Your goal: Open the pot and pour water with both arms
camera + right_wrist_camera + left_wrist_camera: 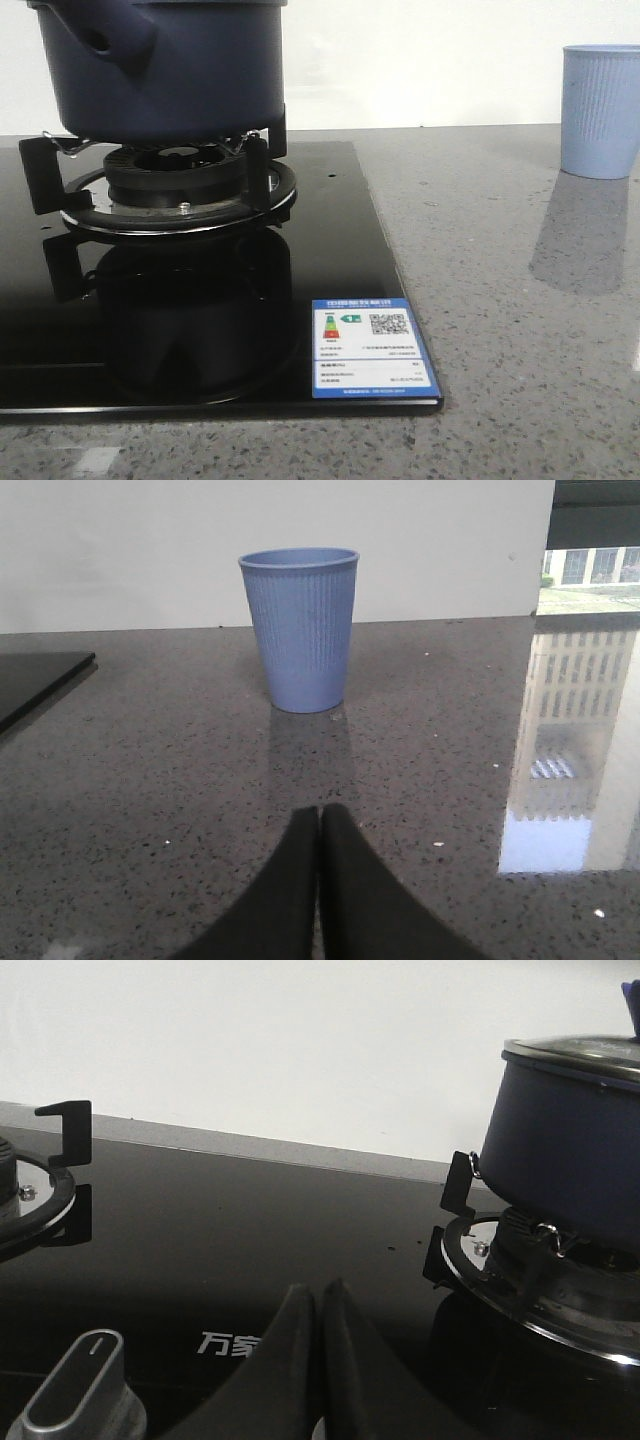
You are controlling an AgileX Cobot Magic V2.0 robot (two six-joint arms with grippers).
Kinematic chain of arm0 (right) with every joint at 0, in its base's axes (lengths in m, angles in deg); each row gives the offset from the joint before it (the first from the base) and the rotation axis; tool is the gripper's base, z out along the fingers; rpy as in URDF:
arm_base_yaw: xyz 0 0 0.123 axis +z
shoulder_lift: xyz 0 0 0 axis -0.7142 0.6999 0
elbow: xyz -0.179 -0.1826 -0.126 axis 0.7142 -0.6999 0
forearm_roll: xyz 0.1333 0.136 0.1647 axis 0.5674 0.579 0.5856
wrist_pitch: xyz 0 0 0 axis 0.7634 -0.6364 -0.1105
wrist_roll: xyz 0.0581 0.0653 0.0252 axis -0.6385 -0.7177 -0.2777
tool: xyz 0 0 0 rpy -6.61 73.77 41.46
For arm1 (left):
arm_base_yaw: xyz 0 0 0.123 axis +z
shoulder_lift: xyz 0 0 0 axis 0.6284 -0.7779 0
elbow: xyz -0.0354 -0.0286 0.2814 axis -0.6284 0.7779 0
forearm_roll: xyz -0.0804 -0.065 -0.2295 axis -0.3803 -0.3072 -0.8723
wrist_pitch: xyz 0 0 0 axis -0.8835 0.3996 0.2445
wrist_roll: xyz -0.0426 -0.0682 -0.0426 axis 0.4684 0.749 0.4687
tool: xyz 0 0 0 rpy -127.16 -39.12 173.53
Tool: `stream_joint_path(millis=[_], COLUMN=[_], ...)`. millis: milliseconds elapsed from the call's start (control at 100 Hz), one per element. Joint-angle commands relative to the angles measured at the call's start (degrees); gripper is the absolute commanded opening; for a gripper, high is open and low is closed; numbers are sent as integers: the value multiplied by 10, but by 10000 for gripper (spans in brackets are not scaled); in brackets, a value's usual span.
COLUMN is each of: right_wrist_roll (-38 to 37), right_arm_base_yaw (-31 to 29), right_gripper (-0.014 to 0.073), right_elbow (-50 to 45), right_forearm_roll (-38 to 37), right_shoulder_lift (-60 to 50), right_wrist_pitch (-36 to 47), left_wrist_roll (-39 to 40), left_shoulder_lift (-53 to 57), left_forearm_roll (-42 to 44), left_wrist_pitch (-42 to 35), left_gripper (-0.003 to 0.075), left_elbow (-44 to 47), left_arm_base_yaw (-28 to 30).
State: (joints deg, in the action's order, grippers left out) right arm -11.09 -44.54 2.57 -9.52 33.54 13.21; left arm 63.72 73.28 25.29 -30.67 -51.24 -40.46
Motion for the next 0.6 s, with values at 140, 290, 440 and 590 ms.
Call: stream_joint_path(millis=[140, 290, 440, 590], right_wrist_roll=[-3, -3, -3, -3], right_arm_base_yaw=[-4, -4, -4, -4], right_gripper=[-56, -56, -56, -56], right_elbow=[-15, -15, -15, -15], right_forearm_roll=[-23, -23, -23, -23], right_shoulder_lift=[-11, -11, -11, -11], right_wrist_pitch=[40, 40, 40, 40], left_wrist_roll=[6, 6, 6, 6], left_shoulder_lift=[15, 15, 15, 15], left_forearm_roll=[-1, -1, -1, -1], left_wrist_pitch=[-45, -45, -45, -45], left_gripper=[-19, -19, -19, -19], left_elbow=[20, 20, 20, 20], left_arm_base_yaw=[-1, -1, -1, -1])
